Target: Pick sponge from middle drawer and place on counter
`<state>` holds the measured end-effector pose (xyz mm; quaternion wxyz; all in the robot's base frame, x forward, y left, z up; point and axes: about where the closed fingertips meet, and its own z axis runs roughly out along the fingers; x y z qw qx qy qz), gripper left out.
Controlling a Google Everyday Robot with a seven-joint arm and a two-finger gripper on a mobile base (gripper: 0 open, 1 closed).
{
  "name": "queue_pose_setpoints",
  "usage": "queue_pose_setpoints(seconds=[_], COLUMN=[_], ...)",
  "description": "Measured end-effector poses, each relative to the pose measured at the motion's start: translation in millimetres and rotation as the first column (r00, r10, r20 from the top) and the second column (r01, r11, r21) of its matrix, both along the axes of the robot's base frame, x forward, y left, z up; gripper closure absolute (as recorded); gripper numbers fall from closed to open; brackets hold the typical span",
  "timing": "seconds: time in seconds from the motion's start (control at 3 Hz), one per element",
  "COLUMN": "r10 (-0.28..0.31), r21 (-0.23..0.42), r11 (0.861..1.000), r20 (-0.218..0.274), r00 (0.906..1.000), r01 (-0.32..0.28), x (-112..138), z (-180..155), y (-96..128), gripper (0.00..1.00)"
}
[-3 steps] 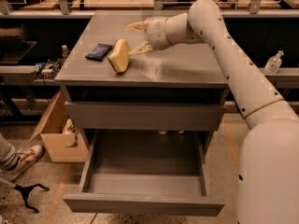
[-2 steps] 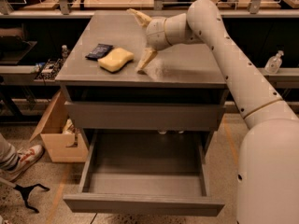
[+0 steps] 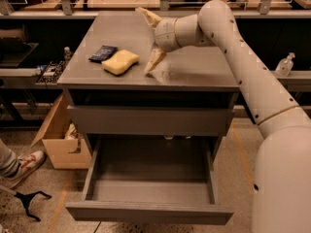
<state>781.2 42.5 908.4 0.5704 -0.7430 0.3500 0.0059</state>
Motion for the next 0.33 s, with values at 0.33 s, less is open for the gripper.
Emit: queue_pose_setpoints(seconds=[0.33], r10=[-0.049], r21=[0.061], r11=[0.997], r20=[0.034], r00=[0.9982], r01=[0.047], x=[1.8], z=[15.9], y=[-23.2], gripper=[0.00])
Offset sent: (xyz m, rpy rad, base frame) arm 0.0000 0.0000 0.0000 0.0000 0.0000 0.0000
